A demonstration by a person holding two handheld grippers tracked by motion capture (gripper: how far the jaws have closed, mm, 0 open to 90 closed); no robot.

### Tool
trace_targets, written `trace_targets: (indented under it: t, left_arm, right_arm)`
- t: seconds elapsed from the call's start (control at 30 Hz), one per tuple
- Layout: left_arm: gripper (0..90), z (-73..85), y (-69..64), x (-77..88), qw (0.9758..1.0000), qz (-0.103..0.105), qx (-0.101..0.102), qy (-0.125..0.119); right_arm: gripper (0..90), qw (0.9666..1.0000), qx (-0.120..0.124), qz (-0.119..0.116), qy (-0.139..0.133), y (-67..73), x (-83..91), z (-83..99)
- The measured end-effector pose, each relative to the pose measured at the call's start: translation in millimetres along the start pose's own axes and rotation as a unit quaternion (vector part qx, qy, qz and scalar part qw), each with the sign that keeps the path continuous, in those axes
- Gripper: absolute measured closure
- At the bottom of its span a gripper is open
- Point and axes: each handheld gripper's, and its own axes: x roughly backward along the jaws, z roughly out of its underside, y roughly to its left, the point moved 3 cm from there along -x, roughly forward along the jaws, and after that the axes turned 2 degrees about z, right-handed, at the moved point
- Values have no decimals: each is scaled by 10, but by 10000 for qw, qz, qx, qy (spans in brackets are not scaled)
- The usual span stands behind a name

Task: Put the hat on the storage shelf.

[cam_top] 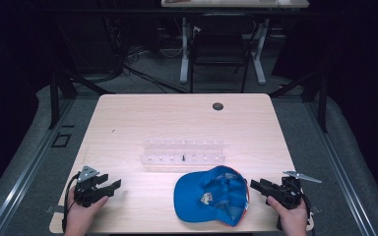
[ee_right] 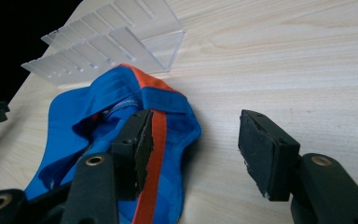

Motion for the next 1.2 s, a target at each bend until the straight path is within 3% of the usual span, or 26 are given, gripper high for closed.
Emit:
trace_targets:
  t: [0.2,0.4,0.8,1.2]
  left_arm:
    - [390,0,-3,-4,10000,6,1,5]
    - [391,0,-11,-6,10000,22,7,-6]
    - [390,-1,-17,-14,10000,38,-17,18]
    - [390,-1,-27,-26,10000,24,-50,39]
  right_arm:
    - [444,9998,44,-104,149,42,19,6]
    - [484,9989,-86,-313,332,77,37,22]
    - [533,9923,-420,-761,877,93,-53,67]
    - [539,9884,-448,-799,1214,146,-228,80]
